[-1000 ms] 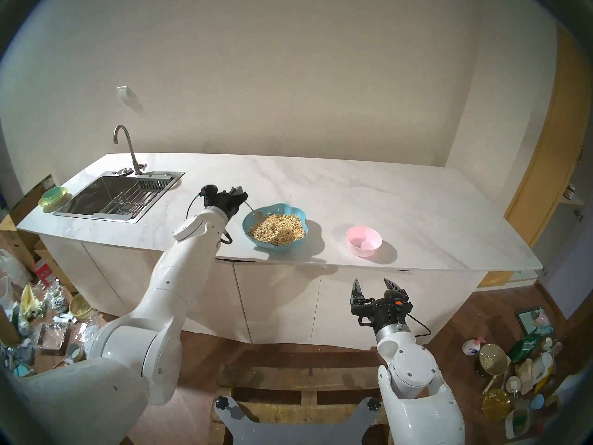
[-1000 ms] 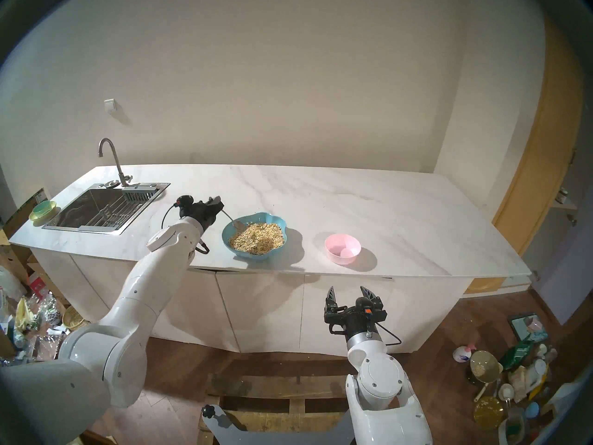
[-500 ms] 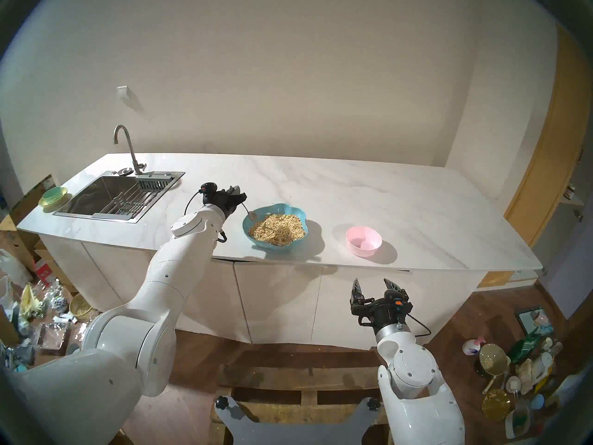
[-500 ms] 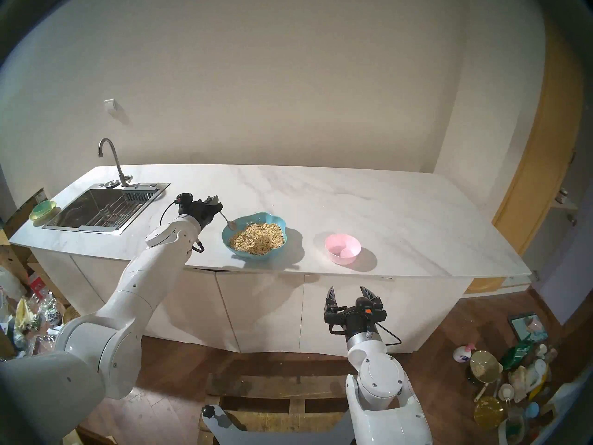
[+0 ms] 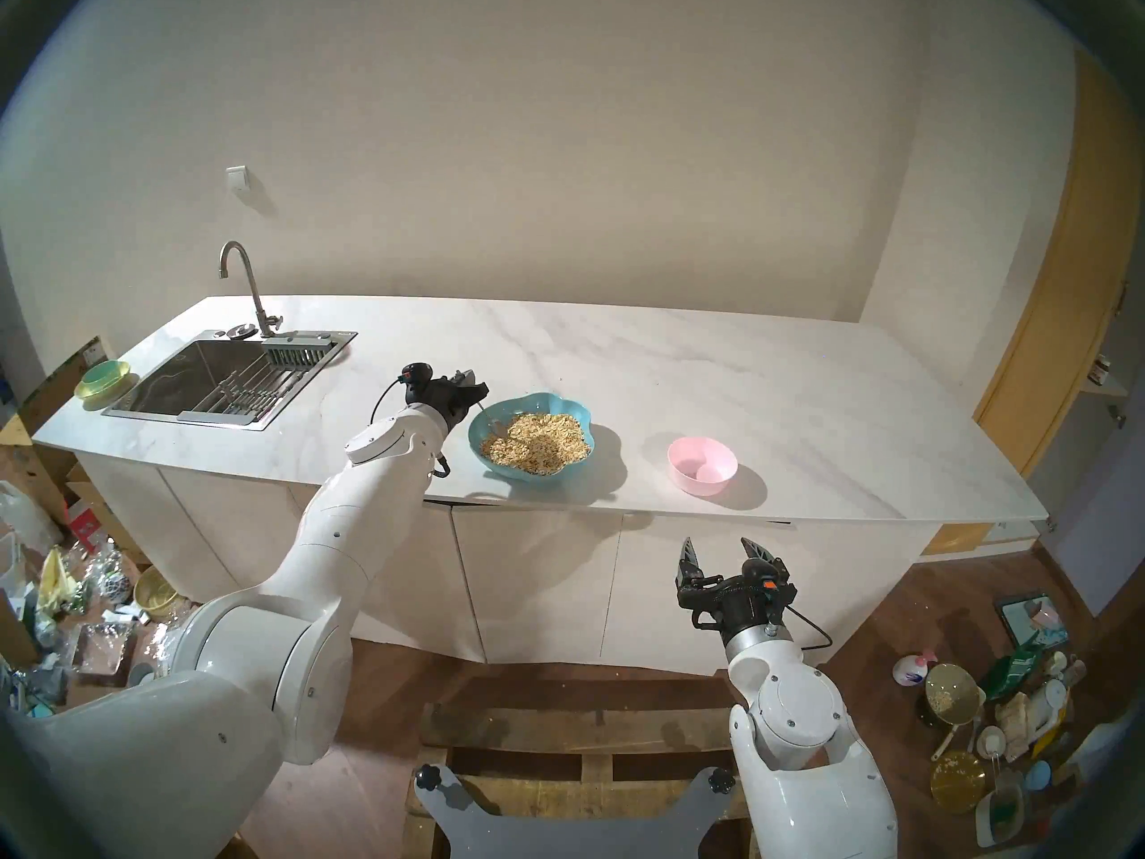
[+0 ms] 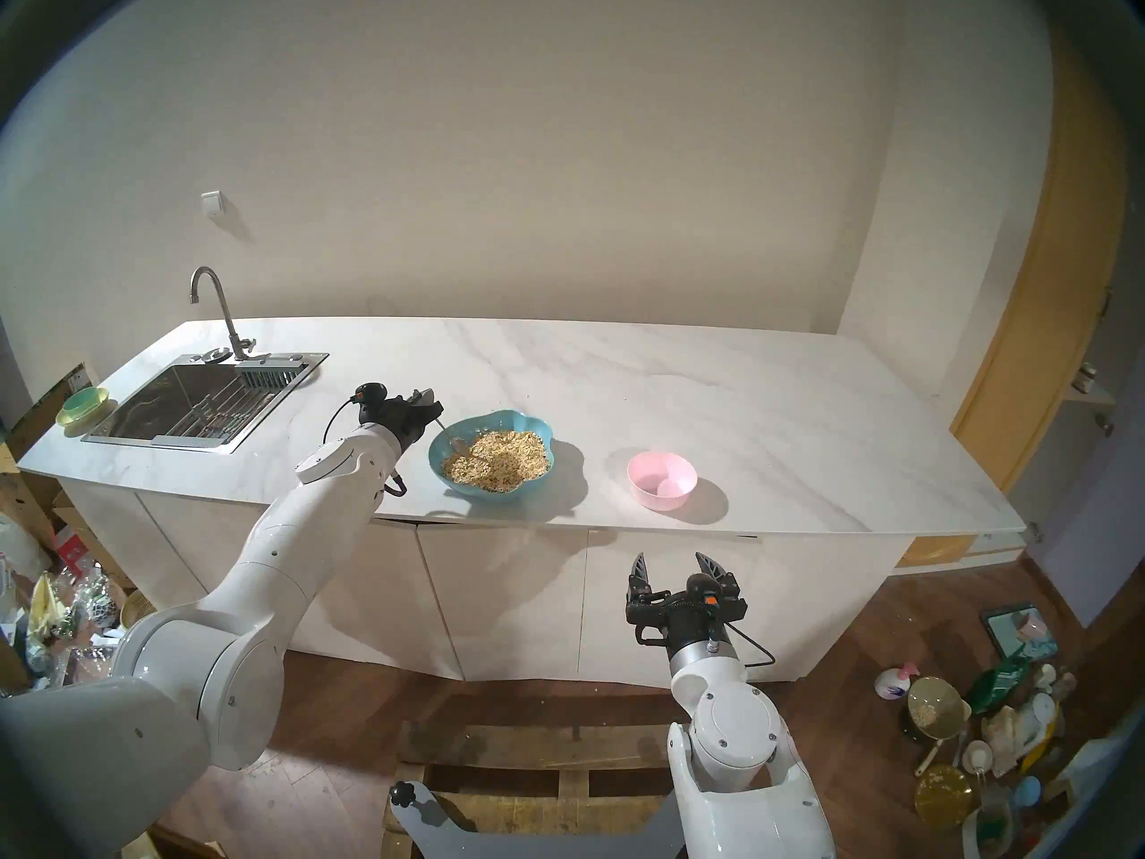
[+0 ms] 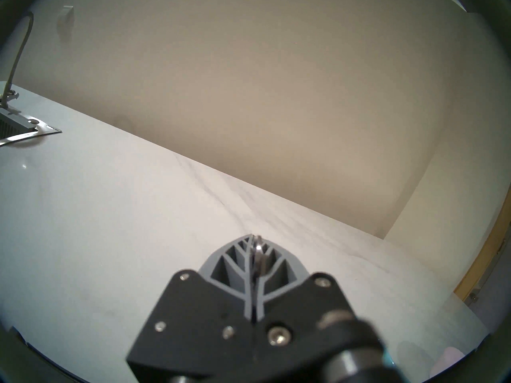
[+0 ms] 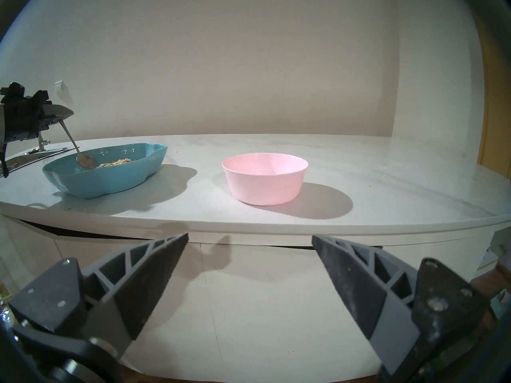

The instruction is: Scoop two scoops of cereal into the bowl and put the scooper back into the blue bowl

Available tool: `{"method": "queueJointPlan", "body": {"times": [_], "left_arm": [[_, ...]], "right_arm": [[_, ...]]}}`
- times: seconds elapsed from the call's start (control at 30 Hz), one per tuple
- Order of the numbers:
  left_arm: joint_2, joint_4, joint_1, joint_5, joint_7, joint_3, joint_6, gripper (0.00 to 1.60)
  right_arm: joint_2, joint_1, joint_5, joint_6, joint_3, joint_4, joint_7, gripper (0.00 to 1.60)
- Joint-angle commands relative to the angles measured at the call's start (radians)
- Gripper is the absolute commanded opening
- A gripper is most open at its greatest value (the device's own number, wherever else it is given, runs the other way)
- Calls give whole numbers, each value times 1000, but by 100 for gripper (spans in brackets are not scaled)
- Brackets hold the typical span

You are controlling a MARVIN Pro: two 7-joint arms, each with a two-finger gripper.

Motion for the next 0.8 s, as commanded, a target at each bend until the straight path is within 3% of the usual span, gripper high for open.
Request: {"method": "queueJointPlan", "body": {"times": [0.0, 0.37, 0.77], "left_arm": [[-45, -16, -10, -13, -9, 3, -16, 0], [-91, -22, 36, -47, -7, 10, 5, 0], [-125, -89, 110, -157, 17, -60, 142, 0]], "right_arm": [[-3, 5, 3, -3, -1, -25, 0, 160], [-3, 5, 3, -3, -1, -26, 0, 160], [-3, 4, 3, -3, -1, -26, 0, 160]]}}
